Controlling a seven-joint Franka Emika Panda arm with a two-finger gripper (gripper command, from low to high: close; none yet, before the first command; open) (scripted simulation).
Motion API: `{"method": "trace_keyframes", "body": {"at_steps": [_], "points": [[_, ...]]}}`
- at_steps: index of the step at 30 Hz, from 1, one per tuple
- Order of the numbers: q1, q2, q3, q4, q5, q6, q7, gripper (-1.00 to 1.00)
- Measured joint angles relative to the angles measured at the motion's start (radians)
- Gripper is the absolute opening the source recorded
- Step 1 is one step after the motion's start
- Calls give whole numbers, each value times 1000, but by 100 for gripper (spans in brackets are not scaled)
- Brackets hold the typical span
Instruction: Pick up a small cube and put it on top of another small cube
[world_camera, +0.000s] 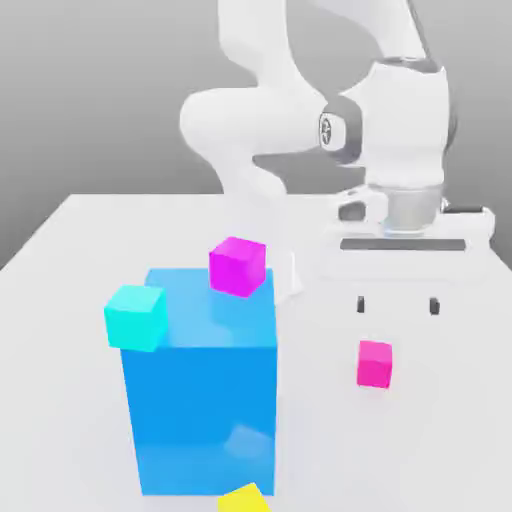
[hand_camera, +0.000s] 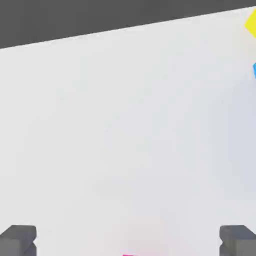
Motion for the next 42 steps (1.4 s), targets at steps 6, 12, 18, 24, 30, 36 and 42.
{"method": "trace_keyframes", "body": {"at_steps": [6, 12, 18, 24, 30, 36, 42], "points": [[0, 167, -63, 6, -322, 117, 271, 0], [190, 282, -322, 40, -604, 196, 479, 0], [353, 368, -508, 52, -683, 273, 534, -100], [358, 371, -514, 52, -685, 277, 536, -100], [212, 274, -332, 35, -558, 197, 445, -100], [170, 159, -205, 3, -262, 116, 230, -100], [222, 51, -209, -28, -70, 37, 85, -100]]}}
